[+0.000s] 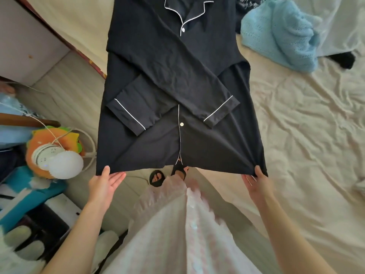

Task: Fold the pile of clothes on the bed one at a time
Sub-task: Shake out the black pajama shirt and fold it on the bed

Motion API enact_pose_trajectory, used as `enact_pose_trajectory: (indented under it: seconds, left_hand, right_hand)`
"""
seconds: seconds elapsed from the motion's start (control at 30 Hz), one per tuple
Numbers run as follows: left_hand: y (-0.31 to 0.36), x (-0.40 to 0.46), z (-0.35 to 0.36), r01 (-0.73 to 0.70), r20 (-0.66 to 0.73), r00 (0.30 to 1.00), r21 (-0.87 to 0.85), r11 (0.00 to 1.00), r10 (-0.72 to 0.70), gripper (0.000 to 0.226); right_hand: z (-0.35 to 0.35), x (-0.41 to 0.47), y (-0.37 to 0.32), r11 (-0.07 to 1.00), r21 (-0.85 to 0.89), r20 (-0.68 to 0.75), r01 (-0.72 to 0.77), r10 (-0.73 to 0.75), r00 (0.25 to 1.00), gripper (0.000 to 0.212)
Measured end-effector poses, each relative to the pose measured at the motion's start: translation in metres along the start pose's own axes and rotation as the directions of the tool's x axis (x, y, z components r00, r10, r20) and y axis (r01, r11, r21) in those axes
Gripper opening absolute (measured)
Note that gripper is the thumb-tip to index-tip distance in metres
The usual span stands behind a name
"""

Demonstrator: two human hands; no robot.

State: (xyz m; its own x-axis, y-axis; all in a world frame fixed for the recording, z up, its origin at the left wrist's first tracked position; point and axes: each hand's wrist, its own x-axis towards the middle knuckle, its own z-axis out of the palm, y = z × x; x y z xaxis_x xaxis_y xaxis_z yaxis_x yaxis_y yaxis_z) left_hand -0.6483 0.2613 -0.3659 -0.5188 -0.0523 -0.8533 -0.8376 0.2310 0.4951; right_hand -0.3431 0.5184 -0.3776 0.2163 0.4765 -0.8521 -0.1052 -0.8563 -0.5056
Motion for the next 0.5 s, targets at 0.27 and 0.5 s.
enact_pose_trajectory:
  seconds: [0.27,0.5]
  left_hand:
    - [-0.005,-0.031,-0.03,0.033,0.033,0.999,0.037,0.999,-0.034,0.031]
    - [0.057,-0.04,-0.01,-0.078,0.168,0.981,-0.114,0.99,0.097,0.044]
  right_hand:
    - [-0.033,-0.046,0.016,0.993,0.106,-0.051,-0.059,0.065,0.997,0.033]
    - [-0.011,-0.071,-0.023,0.973,0.208,0.08,0.097,-0.115,0.99,0.012]
